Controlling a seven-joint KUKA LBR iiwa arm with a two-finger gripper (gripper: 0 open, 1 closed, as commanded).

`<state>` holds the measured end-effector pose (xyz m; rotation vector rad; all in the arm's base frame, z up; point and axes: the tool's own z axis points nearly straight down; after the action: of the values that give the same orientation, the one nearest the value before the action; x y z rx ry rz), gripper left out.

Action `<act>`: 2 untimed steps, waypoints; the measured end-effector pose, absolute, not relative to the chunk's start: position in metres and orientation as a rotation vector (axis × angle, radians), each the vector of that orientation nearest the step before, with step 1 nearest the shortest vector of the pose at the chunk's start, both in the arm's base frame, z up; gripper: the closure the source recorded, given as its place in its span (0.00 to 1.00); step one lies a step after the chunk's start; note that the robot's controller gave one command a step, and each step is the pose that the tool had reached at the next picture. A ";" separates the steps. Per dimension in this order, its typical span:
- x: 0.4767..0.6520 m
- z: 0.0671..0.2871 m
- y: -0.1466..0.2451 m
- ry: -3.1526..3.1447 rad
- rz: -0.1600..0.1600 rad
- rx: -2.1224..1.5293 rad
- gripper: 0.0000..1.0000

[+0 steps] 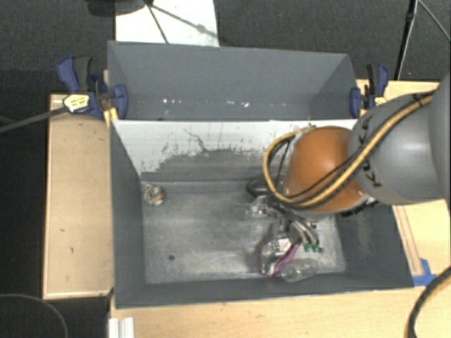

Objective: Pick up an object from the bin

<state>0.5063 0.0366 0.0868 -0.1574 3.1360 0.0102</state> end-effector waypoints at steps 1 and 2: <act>0.480 0.101 -0.017 3.131 -0.002 -0.242 0.00; 0.485 0.100 -0.019 3.112 0.000 -0.394 0.00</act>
Offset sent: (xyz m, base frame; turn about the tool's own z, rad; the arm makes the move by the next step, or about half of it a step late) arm -0.0263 -0.0514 0.0132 -0.0576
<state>0.4854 -0.0190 0.1002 -0.3945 3.1120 0.0002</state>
